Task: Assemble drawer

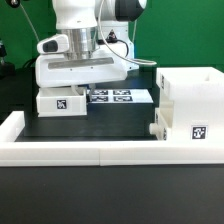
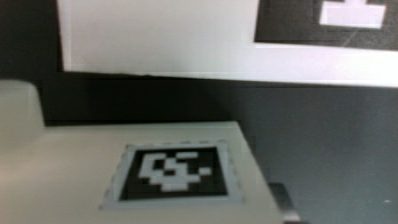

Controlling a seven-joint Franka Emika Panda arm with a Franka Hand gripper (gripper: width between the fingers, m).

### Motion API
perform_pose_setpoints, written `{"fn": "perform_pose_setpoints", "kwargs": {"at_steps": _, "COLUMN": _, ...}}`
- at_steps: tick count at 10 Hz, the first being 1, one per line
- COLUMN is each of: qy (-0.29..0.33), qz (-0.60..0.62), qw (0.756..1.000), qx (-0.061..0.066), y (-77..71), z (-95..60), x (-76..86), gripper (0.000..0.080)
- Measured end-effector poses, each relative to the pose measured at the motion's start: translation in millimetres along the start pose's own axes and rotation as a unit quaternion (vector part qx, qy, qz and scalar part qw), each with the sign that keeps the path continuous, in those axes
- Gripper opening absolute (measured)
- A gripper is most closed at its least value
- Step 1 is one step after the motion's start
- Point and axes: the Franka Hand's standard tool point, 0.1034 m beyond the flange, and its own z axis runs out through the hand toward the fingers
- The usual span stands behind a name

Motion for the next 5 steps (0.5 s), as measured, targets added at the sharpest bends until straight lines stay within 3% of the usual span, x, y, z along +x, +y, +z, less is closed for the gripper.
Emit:
{"fn": "perform_pose_setpoints", "kwargs": {"at_steps": 4, "qy": 0.001, "qz": 0.0, "qw": 1.0, "qx": 0.0, "y": 0.2, "z": -2.2, "x": 1.3, "gripper": 0.0044}}
{"fn": "perform_pose_setpoints", "kwargs": {"at_steps": 5, "qy": -0.015, "qz": -0.011, "qw": 1.0, "qx": 0.009, "y": -2.6, "z": -10.5, "x": 2.8, "gripper": 0.0044}}
